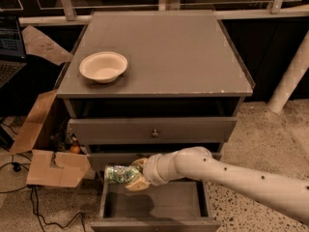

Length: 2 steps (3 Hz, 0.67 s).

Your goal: Pick green can from bottom drawer and place on counter

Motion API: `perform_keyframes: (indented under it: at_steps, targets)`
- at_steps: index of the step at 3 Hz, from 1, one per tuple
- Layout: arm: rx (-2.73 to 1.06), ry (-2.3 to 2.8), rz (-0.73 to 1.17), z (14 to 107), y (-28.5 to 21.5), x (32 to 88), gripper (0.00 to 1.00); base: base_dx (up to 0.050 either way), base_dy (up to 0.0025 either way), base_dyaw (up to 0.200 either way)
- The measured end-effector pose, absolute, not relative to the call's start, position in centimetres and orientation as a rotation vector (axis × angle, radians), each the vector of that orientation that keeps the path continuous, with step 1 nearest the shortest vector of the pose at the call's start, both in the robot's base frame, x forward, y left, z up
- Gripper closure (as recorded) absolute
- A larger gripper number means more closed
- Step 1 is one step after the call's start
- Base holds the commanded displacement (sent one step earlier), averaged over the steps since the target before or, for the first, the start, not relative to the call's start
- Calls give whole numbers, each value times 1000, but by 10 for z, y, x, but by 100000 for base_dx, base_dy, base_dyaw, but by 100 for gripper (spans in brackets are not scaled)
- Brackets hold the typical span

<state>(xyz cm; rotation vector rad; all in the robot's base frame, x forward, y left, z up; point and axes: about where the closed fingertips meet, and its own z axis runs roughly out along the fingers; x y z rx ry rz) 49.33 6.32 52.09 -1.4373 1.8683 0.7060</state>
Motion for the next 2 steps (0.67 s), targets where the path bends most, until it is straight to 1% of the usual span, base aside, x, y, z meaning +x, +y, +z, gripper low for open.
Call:
perform_keyframes:
  at_steps: [2]
  targets:
    - [-1498,1808,462,630,17,445,100,0,0,0]
